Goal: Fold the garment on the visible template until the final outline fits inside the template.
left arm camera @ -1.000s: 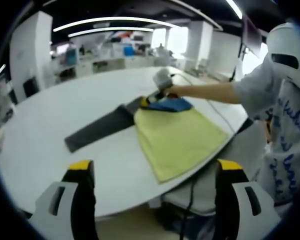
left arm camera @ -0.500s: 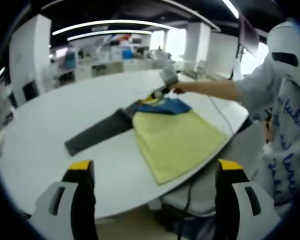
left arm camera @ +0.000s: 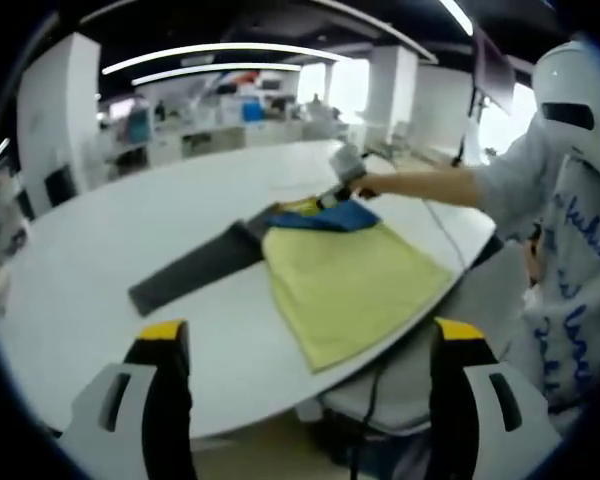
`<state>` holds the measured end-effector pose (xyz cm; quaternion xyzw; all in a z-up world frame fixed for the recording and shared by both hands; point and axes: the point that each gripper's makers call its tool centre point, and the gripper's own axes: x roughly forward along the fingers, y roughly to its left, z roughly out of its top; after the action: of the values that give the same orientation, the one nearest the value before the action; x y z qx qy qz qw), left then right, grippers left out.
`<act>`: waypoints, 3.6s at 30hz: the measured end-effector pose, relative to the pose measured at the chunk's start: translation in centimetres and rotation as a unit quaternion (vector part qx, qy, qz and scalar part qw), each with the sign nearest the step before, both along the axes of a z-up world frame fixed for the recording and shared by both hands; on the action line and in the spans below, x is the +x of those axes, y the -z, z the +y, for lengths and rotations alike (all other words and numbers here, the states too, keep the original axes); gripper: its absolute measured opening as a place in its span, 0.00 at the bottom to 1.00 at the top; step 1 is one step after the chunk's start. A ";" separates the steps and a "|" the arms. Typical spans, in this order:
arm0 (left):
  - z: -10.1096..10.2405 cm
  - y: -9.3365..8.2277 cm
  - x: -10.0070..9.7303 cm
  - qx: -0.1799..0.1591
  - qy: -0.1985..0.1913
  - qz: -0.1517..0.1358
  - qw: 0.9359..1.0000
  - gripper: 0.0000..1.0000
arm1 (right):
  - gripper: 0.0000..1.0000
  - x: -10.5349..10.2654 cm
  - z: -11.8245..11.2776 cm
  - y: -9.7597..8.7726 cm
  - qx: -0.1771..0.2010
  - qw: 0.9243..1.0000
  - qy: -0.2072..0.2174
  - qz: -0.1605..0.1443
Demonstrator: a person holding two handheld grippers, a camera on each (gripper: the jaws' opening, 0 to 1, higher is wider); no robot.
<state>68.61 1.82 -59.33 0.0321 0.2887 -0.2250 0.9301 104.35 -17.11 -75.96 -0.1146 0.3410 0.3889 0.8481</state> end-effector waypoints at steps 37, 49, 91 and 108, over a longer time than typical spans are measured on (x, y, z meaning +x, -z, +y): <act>0.0 0.0 -0.3 0.002 -0.006 -0.001 1.000 0.97 | 0.02 -3.3 1.7 0.4 -0.001 0.999 -0.046 0.015; -0.1 -0.1 -0.4 0.004 -0.003 -0.004 1.000 0.96 | 0.02 -5.5 2.8 0.7 -0.007 0.997 -0.080 0.014; 0.0 0.2 -0.4 0.004 -0.003 0.005 1.000 0.94 | 0.10 -3.0 0.9 1.5 -0.032 0.998 -0.057 -0.022; 0.0 0.5 -0.3 0.004 0.001 0.009 1.000 0.93 | 0.11 -4.1 3.5 0.9 -0.010 0.997 -0.078 -0.022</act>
<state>68.32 1.82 -59.83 0.0342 0.2979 -0.2247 0.9271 100.21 -13.57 -76.88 -0.1576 0.3158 0.4481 0.8214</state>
